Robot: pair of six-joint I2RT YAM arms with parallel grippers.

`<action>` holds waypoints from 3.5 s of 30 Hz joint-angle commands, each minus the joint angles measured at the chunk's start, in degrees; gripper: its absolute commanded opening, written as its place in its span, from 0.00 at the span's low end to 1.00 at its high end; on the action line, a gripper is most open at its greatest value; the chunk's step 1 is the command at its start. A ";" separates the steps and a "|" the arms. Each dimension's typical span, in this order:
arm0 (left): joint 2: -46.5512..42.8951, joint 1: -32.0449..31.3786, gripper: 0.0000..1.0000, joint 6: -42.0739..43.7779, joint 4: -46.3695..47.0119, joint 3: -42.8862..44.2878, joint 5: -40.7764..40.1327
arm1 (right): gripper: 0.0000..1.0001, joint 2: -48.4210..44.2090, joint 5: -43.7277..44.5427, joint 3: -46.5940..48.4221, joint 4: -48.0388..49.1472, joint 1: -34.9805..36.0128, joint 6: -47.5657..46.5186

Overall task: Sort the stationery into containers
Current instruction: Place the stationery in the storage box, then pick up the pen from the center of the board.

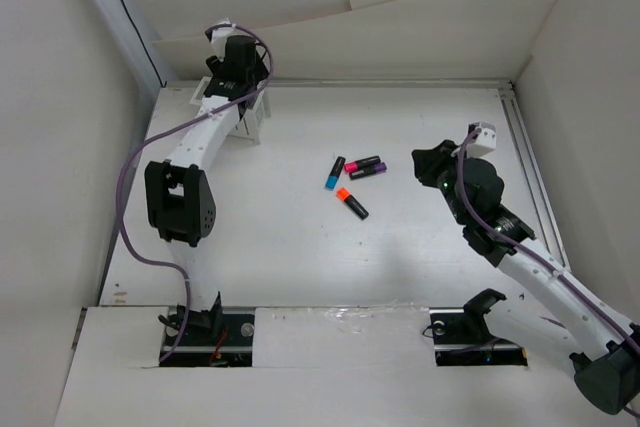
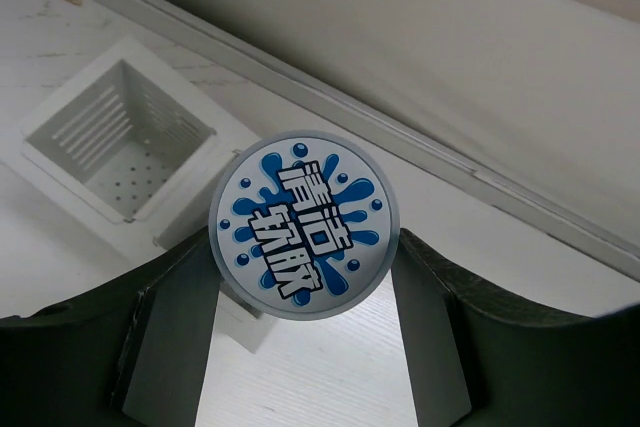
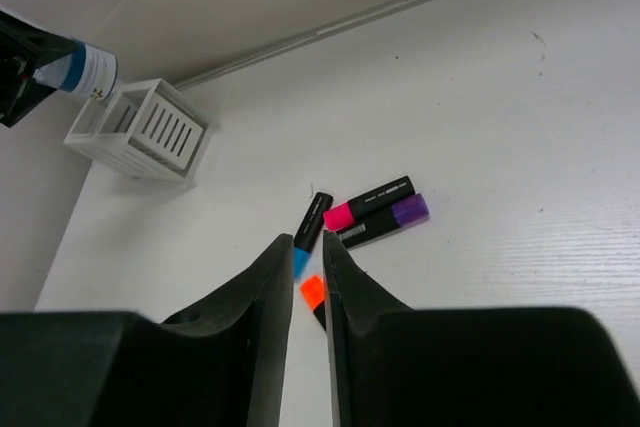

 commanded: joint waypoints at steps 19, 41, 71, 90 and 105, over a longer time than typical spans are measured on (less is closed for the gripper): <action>7.80 1.43 0.32 4.07 -5.50 11.03 -3.49 | 0.47 0.47 -2.12 0.63 3.15 -0.24 -1.30; 7.71 1.43 0.38 4.07 -7.17 8.31 -6.04 | 0.53 1.00 -2.65 1.16 3.15 -0.24 -1.30; 11.14 1.96 0.32 4.07 -20.01 15.00 -0.51 | 0.54 -0.58 -3.70 1.16 3.15 -0.24 -1.83; -14.42 -0.32 0.66 -0.84 -0.52 -8.34 9.07 | 0.26 6.35 -8.09 2.22 3.15 -0.24 -1.83; -34.11 -12.46 0.53 -11.48 30.08 -59.96 29.61 | 0.71 27.09 -11.09 1.69 -3.36 5.20 -3.76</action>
